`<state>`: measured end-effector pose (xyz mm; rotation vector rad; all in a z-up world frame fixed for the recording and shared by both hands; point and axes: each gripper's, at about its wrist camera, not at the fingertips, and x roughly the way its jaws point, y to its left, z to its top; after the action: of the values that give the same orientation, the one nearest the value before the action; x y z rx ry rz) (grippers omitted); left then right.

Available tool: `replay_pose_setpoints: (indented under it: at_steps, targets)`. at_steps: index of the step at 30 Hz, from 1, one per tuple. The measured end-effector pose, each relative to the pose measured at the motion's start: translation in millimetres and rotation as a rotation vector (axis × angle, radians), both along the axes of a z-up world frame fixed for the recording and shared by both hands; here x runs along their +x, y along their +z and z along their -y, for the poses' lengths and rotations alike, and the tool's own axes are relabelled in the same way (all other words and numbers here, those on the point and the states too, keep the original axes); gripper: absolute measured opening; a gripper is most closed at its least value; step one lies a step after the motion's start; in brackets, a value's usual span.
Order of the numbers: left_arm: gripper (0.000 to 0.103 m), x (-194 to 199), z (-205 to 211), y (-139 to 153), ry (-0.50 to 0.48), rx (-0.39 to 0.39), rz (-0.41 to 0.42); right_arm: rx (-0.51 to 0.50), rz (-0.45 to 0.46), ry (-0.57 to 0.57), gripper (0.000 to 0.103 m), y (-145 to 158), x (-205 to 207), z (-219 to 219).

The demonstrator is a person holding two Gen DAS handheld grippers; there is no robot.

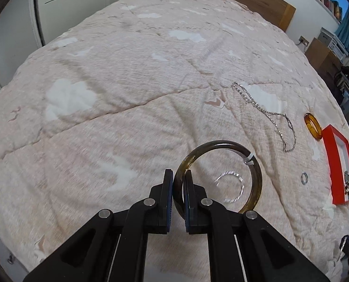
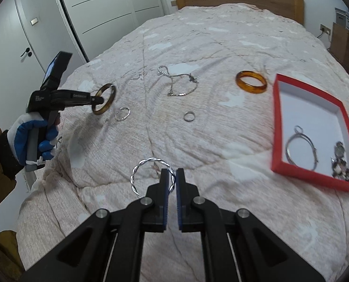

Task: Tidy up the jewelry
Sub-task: 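Carry the dark brown bangle in the left tool while the right tool carries the twisted hoop to the box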

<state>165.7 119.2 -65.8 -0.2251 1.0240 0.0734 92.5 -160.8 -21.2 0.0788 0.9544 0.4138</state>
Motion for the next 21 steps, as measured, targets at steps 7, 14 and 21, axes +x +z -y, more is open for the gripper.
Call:
replay_pose_setpoints:
  at_steps: [7,14,21]
  targets:
    - [0.008,-40,-10,20,0.018,0.028,0.022,0.008,0.040,-0.088,0.005,12,-30,36]
    - [0.008,-44,34,47,-0.067,0.029,0.069,0.012,0.098,-0.196,0.005,29,-47,84]
    - [0.008,-17,136,63,-0.261,-0.003,0.089,0.010,0.141,-0.320,0.005,40,-49,147]
